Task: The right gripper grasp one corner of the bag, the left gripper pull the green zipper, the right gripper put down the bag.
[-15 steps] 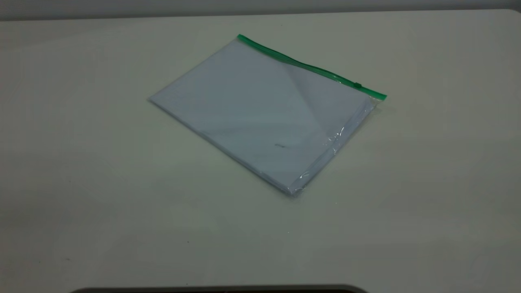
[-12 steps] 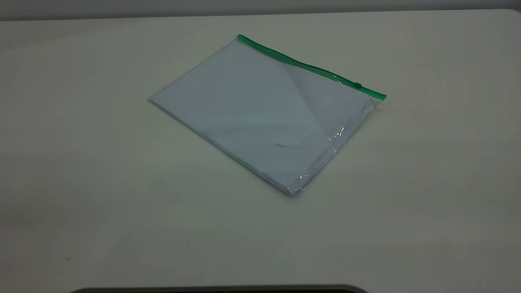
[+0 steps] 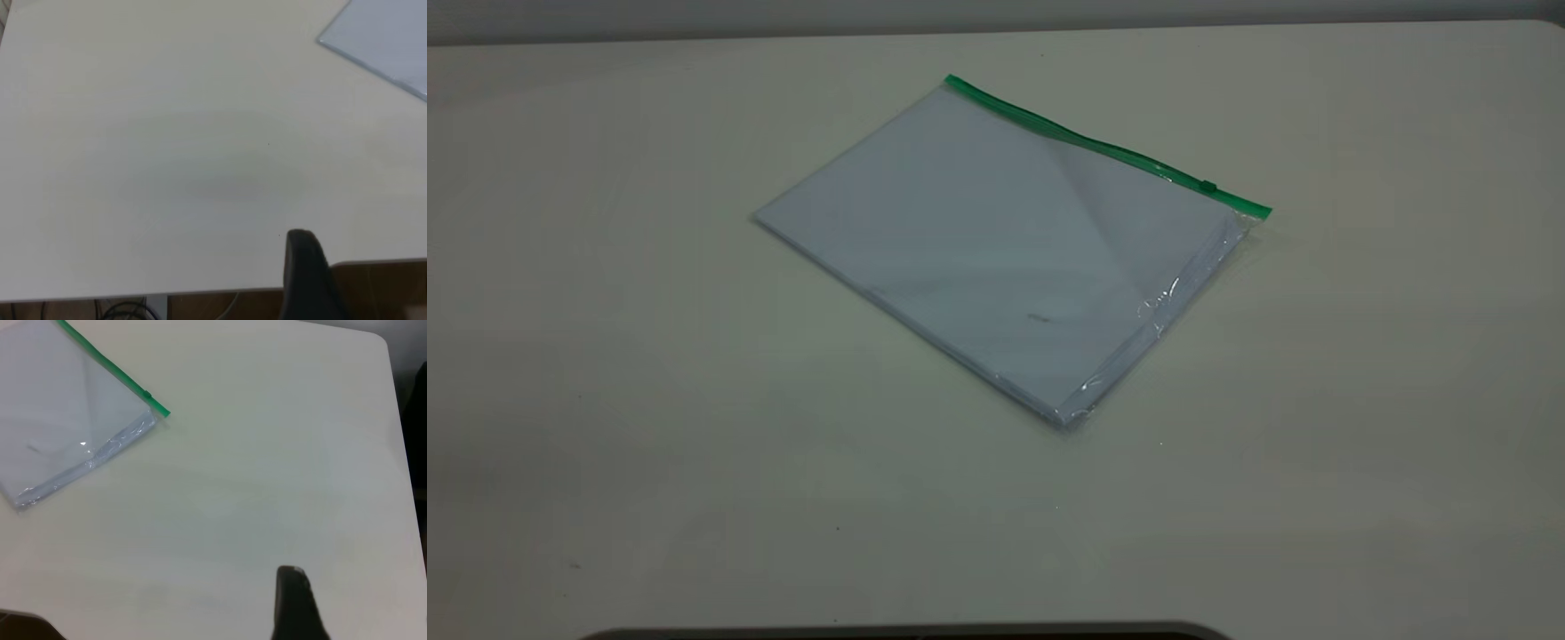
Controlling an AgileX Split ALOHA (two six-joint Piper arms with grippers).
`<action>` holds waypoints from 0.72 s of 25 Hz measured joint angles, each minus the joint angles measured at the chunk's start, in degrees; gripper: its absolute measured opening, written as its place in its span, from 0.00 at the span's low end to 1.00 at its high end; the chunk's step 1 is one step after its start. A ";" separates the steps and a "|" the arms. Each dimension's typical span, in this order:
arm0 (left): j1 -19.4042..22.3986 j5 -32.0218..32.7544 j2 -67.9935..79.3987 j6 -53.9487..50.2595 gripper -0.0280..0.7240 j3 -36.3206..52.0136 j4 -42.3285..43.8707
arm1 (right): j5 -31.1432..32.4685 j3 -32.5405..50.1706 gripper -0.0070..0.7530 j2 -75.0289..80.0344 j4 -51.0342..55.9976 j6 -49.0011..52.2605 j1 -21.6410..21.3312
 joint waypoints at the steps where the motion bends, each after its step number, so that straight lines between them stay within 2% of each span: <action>1: 0.00 0.00 0.00 0.00 0.67 0.00 0.00 | 0.00 0.00 0.67 0.00 0.00 0.00 0.00; 18: 0.00 0.00 0.00 -0.12 0.67 0.07 0.48 | 0.00 0.00 0.67 0.00 0.00 0.00 0.00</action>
